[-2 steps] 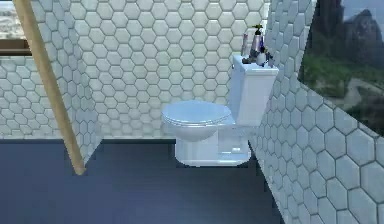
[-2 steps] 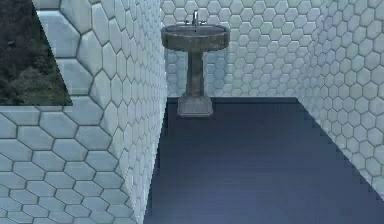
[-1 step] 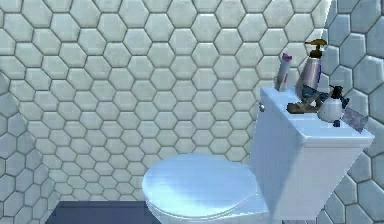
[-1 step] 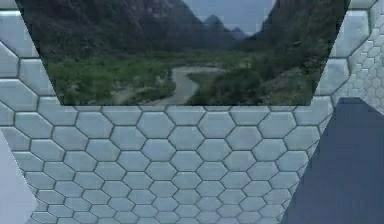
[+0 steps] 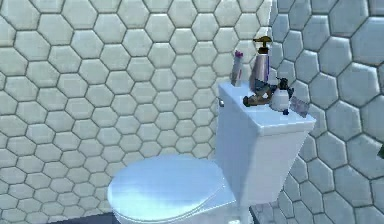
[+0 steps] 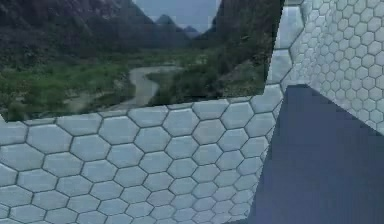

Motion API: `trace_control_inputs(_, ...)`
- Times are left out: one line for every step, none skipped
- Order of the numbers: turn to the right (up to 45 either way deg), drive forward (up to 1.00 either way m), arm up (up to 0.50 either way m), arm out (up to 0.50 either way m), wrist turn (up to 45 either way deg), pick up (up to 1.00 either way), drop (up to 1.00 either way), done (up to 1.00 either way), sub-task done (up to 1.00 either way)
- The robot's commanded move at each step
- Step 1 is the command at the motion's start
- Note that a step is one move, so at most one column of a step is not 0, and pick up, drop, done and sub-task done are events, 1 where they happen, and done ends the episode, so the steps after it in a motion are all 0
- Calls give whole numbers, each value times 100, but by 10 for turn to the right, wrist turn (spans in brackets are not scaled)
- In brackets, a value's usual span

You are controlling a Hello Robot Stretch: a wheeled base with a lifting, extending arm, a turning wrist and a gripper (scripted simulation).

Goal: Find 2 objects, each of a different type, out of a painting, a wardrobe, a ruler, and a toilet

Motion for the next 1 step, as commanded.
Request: trace_control_inputs(0, 0, 0, 0, 0, 0, 0, 100, 0)
